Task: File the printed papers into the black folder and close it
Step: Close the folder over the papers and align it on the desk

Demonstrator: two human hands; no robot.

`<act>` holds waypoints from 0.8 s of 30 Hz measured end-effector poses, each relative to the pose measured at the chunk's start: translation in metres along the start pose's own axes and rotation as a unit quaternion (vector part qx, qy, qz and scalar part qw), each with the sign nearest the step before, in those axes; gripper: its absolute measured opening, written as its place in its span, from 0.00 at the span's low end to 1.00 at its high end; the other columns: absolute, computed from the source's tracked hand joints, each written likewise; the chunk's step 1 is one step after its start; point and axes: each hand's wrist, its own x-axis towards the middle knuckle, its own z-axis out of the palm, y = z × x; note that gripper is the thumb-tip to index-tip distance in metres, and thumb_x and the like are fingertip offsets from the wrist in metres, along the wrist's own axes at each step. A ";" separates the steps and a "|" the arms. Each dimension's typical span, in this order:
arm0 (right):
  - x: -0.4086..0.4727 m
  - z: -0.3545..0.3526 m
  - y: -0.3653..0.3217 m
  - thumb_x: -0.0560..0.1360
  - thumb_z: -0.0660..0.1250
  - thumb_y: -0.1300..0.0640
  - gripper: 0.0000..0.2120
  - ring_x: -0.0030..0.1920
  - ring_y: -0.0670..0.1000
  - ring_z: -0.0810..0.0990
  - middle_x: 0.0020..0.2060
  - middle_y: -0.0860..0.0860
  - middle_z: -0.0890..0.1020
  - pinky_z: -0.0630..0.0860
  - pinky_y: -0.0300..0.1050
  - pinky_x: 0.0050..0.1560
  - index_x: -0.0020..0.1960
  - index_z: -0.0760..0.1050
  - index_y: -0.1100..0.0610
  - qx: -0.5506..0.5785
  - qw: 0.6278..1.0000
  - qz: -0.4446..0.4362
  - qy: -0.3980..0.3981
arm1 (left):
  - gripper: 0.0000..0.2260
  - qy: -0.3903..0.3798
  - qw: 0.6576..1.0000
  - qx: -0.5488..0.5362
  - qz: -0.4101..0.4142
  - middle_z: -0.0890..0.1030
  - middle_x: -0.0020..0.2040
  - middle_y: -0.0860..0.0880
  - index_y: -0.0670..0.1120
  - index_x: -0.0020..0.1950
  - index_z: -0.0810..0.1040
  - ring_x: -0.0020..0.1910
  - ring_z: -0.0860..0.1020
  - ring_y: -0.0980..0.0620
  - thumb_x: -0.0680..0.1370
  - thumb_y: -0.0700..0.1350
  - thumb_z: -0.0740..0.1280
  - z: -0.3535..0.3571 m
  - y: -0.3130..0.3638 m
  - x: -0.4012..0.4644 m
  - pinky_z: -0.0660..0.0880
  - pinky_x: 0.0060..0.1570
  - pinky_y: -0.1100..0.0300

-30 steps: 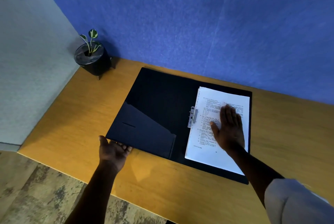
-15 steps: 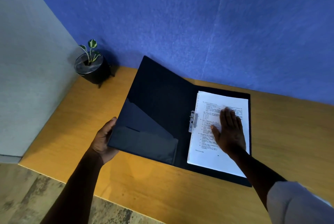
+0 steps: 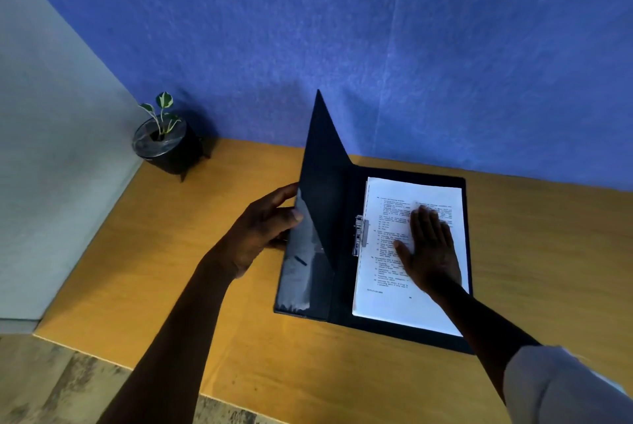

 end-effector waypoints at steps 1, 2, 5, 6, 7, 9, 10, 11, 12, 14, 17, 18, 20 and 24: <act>0.000 0.000 0.000 0.80 0.46 0.34 0.39 0.82 0.57 0.47 0.81 0.57 0.51 0.48 0.54 0.81 0.82 0.47 0.59 0.002 1.000 0.000 0.000 | 0.18 -0.009 1.000 0.018 0.016 0.86 0.49 0.57 0.70 0.62 0.76 0.50 0.83 0.59 0.75 0.53 0.69 0.007 0.003 0.002 0.77 0.40 0.67; 0.000 -0.001 -0.001 0.80 0.47 0.34 0.39 0.82 0.57 0.47 0.81 0.57 0.51 0.48 0.54 0.81 0.82 0.48 0.59 0.003 1.000 -0.001 0.000 | 0.19 -0.013 0.999 0.032 0.028 0.86 0.50 0.56 0.68 0.65 0.75 0.51 0.84 0.58 0.76 0.52 0.68 0.017 0.008 0.004 0.78 0.41 0.66; 0.002 -0.005 -0.001 0.80 0.48 0.34 0.39 0.82 0.57 0.46 0.81 0.57 0.49 0.47 0.54 0.81 0.82 0.47 0.59 0.014 1.000 -0.001 -0.012 | 0.26 -0.012 0.996 0.074 0.042 0.85 0.55 0.54 0.57 0.74 0.70 0.55 0.83 0.55 0.75 0.52 0.69 0.045 0.017 0.009 0.82 0.42 0.58; 0.002 -0.006 -0.002 0.80 0.48 0.34 0.40 0.82 0.57 0.45 0.82 0.57 0.48 0.46 0.54 0.81 0.82 0.47 0.59 0.020 1.000 -0.001 -0.017 | 0.26 -0.010 0.995 0.089 0.042 0.84 0.57 0.54 0.57 0.74 0.70 0.57 0.82 0.56 0.75 0.52 0.69 0.055 0.019 0.010 0.83 0.44 0.53; 0.003 -0.008 -0.002 0.80 0.49 0.34 0.40 0.82 0.57 0.45 0.82 0.57 0.48 0.45 0.54 0.81 0.82 0.46 0.58 0.024 0.999 0.000 -0.022 | 0.25 -0.012 0.994 0.102 0.045 0.84 0.59 0.55 0.58 0.73 0.71 0.58 0.82 0.57 0.75 0.53 0.69 0.065 0.021 0.011 0.83 0.45 0.51; 0.004 -0.011 -0.002 0.80 0.50 0.35 0.40 0.82 0.57 0.44 0.82 0.57 0.47 0.45 0.54 0.81 0.82 0.45 0.58 0.032 0.999 0.002 -0.031 | 0.20 -0.015 0.988 0.141 0.061 0.83 0.59 0.61 0.66 0.67 0.74 0.59 0.81 0.61 0.76 0.52 0.70 0.085 0.025 0.014 0.83 0.44 0.56; 0.004 -0.013 -0.001 0.80 0.50 0.35 0.40 0.82 0.57 0.44 0.82 0.57 0.47 0.45 0.54 0.81 0.82 0.45 0.58 0.037 0.999 0.004 -0.035 | 0.19 -0.017 0.983 0.169 0.067 0.82 0.59 0.63 0.67 0.66 0.74 0.58 0.80 0.63 0.76 0.54 0.69 0.095 0.027 0.016 0.83 0.46 0.58; 0.004 -0.015 0.000 0.80 0.51 0.36 0.39 0.82 0.57 0.45 0.81 0.57 0.47 0.45 0.55 0.81 0.82 0.45 0.58 0.042 0.998 0.008 -0.038 | 0.21 -0.016 0.977 0.200 0.069 0.82 0.61 0.62 0.64 0.68 0.74 0.59 0.80 0.63 0.75 0.57 0.69 0.104 0.027 0.020 0.83 0.49 0.57; 0.004 -0.018 0.001 0.81 0.52 0.37 0.39 0.82 0.58 0.45 0.81 0.57 0.47 0.46 0.56 0.81 0.82 0.45 0.58 0.047 0.998 0.014 -0.041 | 0.26 -0.012 0.971 0.230 0.064 0.81 0.64 0.58 0.59 0.71 0.72 0.60 0.79 0.61 0.74 0.61 0.68 0.113 0.026 0.024 0.82 0.53 0.55; 0.003 -0.023 0.005 0.81 0.54 0.39 0.38 0.81 0.59 0.46 0.81 0.58 0.48 0.48 0.58 0.81 0.82 0.46 0.59 0.055 0.997 0.027 -0.043 | 0.35 0.003 0.954 0.295 0.050 0.78 0.69 0.51 0.53 0.76 0.68 0.64 0.78 0.56 0.72 0.66 0.66 0.131 0.024 0.032 0.78 0.60 0.56; -0.003 -0.031 0.022 0.78 0.47 0.41 0.38 0.81 0.61 0.48 0.81 0.60 0.51 0.51 0.61 0.80 0.81 0.48 0.61 0.054 0.997 0.038 -0.039 | 0.34 0.024 0.929 0.363 0.074 0.74 0.72 0.46 0.49 0.77 0.65 0.63 0.78 0.52 0.75 0.63 0.66 0.162 0.020 0.039 0.70 0.53 0.71; -0.006 -0.033 0.029 0.77 0.44 0.40 0.38 0.81 0.61 0.48 0.81 0.60 0.51 0.51 0.61 0.80 0.81 0.47 0.61 0.054 0.997 0.042 -0.039 | 0.33 0.031 0.925 0.371 0.081 0.75 0.72 0.46 0.48 0.77 0.66 0.63 0.79 0.52 0.76 0.62 0.66 0.172 0.018 0.040 0.66 0.49 0.74; -0.013 -0.036 0.042 0.76 0.42 0.39 0.39 0.81 0.60 0.47 0.81 0.59 0.49 0.49 0.60 0.81 0.81 0.46 0.60 0.052 0.996 0.053 -0.039 | 0.31 0.047 0.919 0.381 0.089 0.77 0.70 0.46 0.46 0.75 0.68 0.64 0.78 0.51 0.76 0.61 0.66 0.190 0.013 0.044 0.62 0.46 0.75; -0.025 -0.045 0.072 0.78 0.45 0.38 0.38 0.81 0.60 0.52 0.80 0.60 0.55 0.53 0.60 0.80 0.81 0.50 0.60 0.034 0.997 0.067 -0.023 | 0.30 0.057 0.906 0.413 0.073 0.80 0.65 0.46 0.47 0.73 0.70 0.61 0.80 0.49 0.75 0.61 0.66 0.224 0.000 0.055 0.74 0.51 0.63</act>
